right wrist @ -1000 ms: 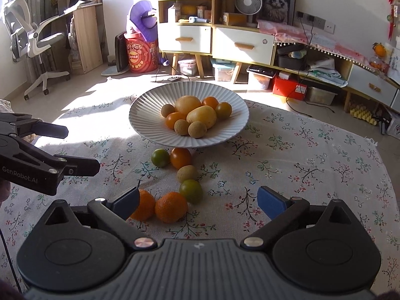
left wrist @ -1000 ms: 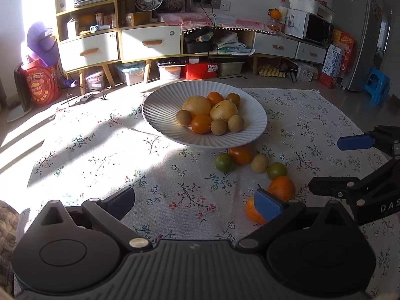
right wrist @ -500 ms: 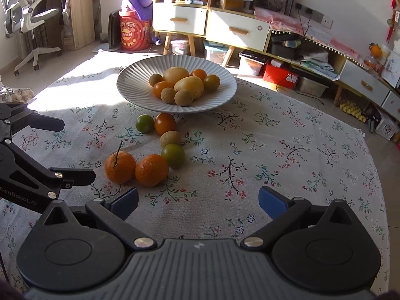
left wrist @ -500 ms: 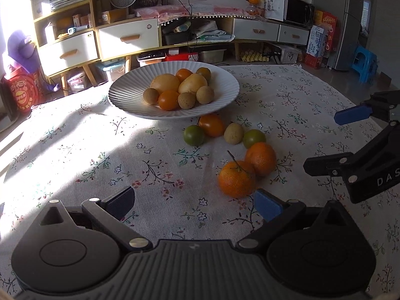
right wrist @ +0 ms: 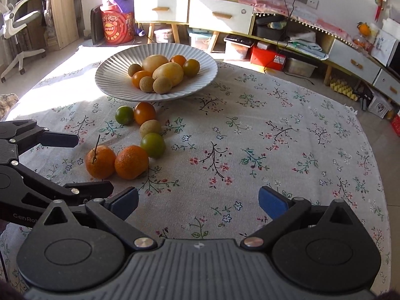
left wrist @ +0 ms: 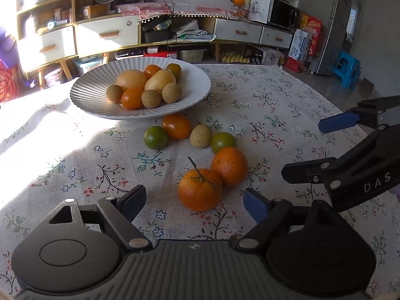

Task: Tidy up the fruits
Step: 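Grasp an orange tangerine with the left gripper while the right gripper grasps another tangerine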

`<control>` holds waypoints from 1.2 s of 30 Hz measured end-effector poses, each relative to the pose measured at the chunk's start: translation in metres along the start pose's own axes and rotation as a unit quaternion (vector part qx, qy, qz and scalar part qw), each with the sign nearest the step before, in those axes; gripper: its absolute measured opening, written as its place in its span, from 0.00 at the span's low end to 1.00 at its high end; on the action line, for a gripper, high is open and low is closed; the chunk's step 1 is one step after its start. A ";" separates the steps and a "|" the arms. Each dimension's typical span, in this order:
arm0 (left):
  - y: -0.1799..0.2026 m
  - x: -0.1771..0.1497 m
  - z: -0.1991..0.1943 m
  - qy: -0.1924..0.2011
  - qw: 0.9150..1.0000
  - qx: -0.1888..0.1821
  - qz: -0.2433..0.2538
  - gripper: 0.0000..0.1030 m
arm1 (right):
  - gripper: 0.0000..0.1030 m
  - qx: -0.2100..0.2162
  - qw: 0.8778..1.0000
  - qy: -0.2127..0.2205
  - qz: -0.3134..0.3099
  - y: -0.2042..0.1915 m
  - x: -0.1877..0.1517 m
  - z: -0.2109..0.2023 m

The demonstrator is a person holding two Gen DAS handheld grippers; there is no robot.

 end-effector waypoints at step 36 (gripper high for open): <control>-0.045 0.004 -0.030 -0.011 0.998 0.044 -0.036 0.23 | 0.87 0.022 0.998 -0.006 -0.059 -0.050 0.029 0.019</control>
Point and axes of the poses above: each gripper's, at about its wrist camera, not at the fingertips, and z roughly the way its jaws point, y to its right, x to its top, the point moved 9 cm from there along z, roughly the way its jaws point, and after that the axes turned 14 degrees about -z, right-handed, at the moved point
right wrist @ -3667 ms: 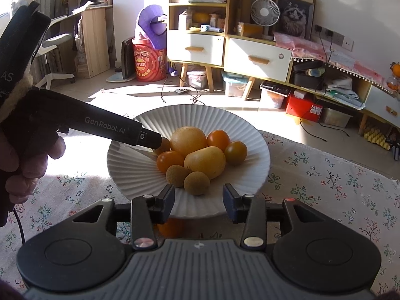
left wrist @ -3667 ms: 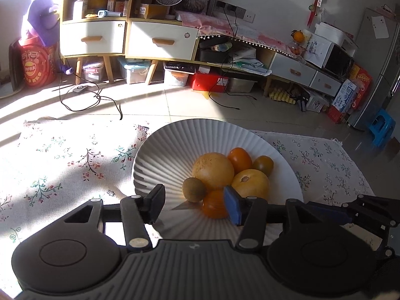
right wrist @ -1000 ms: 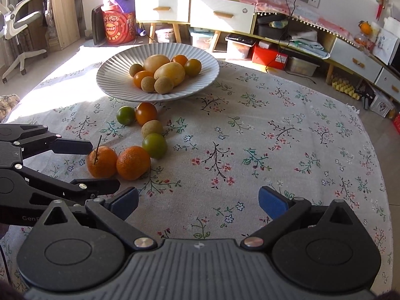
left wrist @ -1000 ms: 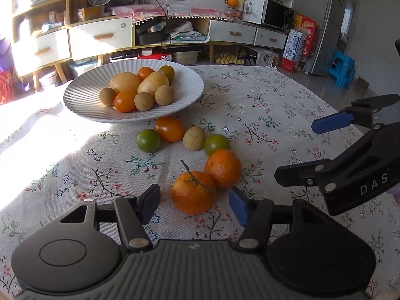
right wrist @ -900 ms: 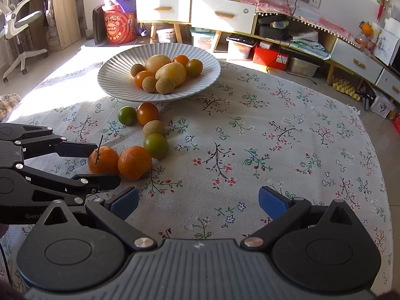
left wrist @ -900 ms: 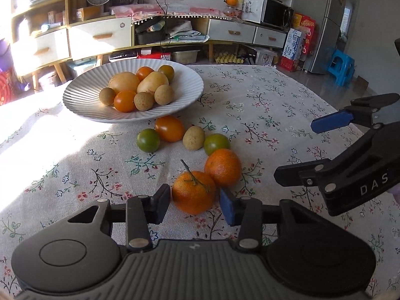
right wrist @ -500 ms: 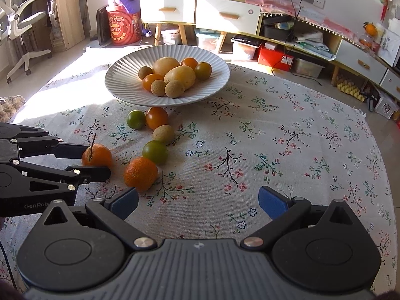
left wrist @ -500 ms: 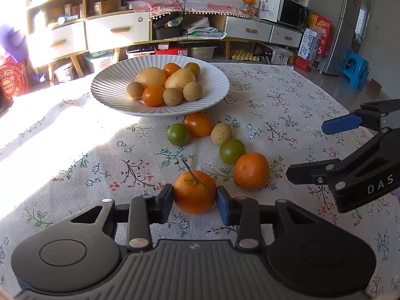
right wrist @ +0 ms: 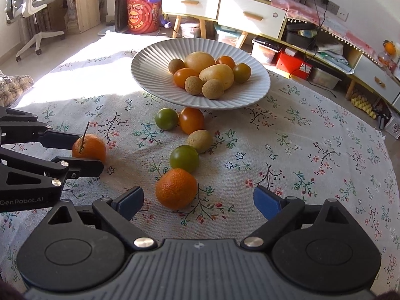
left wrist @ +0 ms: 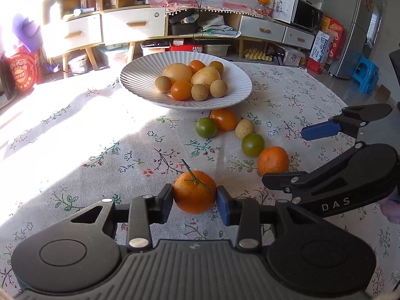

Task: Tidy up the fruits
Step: 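Grasp an orange tangerine with the left gripper while the right gripper grasps another tangerine, then carry both tangerines with both grippers over the white plate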

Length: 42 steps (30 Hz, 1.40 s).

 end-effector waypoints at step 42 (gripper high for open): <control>-0.004 0.008 -0.010 0.013 1.000 -0.005 -0.015 0.24 | 0.34 0.023 1.000 0.004 0.018 0.001 0.013 -0.008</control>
Point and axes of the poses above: each gripper's, at about its wrist camera, not at the fingertips, and z roughly the way its jaws point, y to its right, x to its top, the point moved 9 cm from there along z, roughly the way its jaws point, and after that the axes turned 14 degrees about -z, right-handed, at the moved point
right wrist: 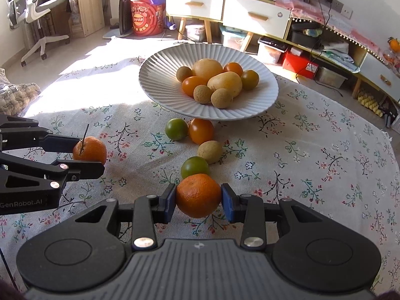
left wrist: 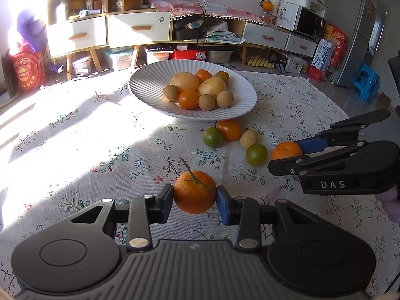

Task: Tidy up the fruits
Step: 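Carry both tangerines with both grippers over the white plate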

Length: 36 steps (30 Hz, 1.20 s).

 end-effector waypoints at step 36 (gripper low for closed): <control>0.007 0.081 0.060 0.046 0.998 0.018 0.045 0.24 | 0.34 -0.014 0.994 0.107 0.025 0.074 0.062 0.028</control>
Point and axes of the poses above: each gripper's, at about its wrist camera, not at the fingertips, and z roughly the way its jaws point, y to its right, x to its top, the point moved 9 cm from there along z, roughly the way its jaws point, and after that the axes turned 14 degrees about -z, right-handed, at the moved point
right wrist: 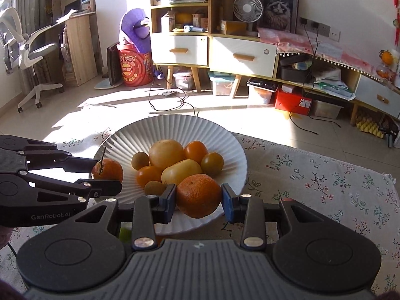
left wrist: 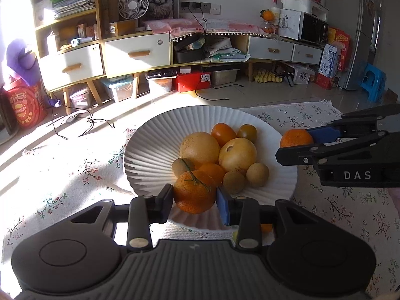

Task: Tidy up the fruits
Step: 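Carry both tangerines with both grippers over the white plate, then lower both tangerines onto the plate and open both grippers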

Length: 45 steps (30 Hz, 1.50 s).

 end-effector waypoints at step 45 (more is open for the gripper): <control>0.003 0.002 -0.018 0.003 1.000 -0.007 0.015 0.71 | 0.67 -0.005 1.000 -0.002 0.007 0.005 0.000 -0.011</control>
Point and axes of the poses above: each gripper's, at about its wrist camera, not at the fingertips, and z roughly the way its jaws point, y to its right, x to its top, the point moved 9 cm from there along z, roughly the way its jaws point, and after that the axes turned 14 degrees about -z, right-handed, at the moved point
